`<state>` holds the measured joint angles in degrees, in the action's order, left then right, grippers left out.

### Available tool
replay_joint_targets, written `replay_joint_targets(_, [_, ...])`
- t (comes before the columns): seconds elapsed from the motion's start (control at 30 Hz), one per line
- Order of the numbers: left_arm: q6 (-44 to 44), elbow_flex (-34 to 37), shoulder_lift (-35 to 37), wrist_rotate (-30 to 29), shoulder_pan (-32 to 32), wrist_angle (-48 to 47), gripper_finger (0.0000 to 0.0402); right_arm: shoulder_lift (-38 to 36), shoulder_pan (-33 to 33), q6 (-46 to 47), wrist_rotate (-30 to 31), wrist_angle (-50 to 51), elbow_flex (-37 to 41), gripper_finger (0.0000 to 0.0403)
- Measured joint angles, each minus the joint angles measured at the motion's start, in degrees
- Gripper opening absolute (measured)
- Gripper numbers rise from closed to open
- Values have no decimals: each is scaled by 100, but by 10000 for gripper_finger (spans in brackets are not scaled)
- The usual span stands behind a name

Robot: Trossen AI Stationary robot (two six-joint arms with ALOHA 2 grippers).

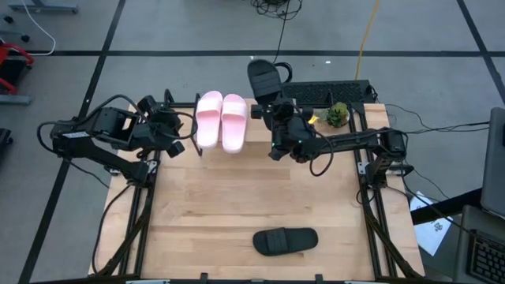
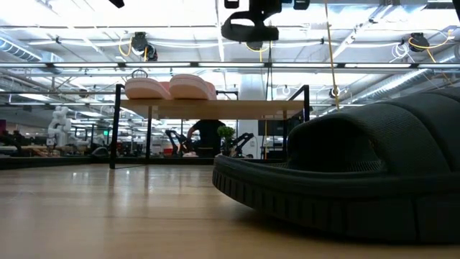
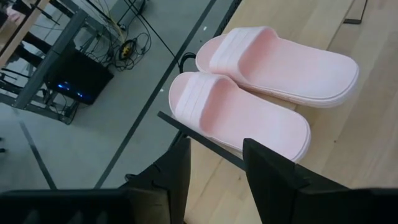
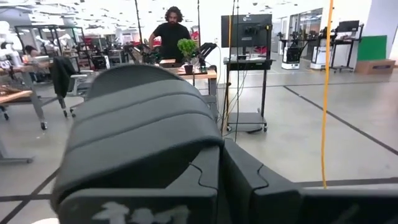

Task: Pick and place slides into the shelf
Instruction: Put the top black slipper on the shelf

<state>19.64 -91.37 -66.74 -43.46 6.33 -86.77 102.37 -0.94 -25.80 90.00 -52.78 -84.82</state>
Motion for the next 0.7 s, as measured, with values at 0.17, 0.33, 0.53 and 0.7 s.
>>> replay_joint_targets(0.17, [2,0,0,0,0,1,150,-10,-58,-301,0,-312,147,0])
replay_joint_targets(0.33, [3,0,0,9,0,0,150,-8,-107,-341,6,-811,447,0])
replay_joint_targets(0.53, [-28,0,0,9,0,1,150,-6,-119,-342,1,-1761,899,0])
replay_joint_targets(0.7, [-43,0,0,9,0,1,150,-1,-40,-315,5,-2055,1069,0])
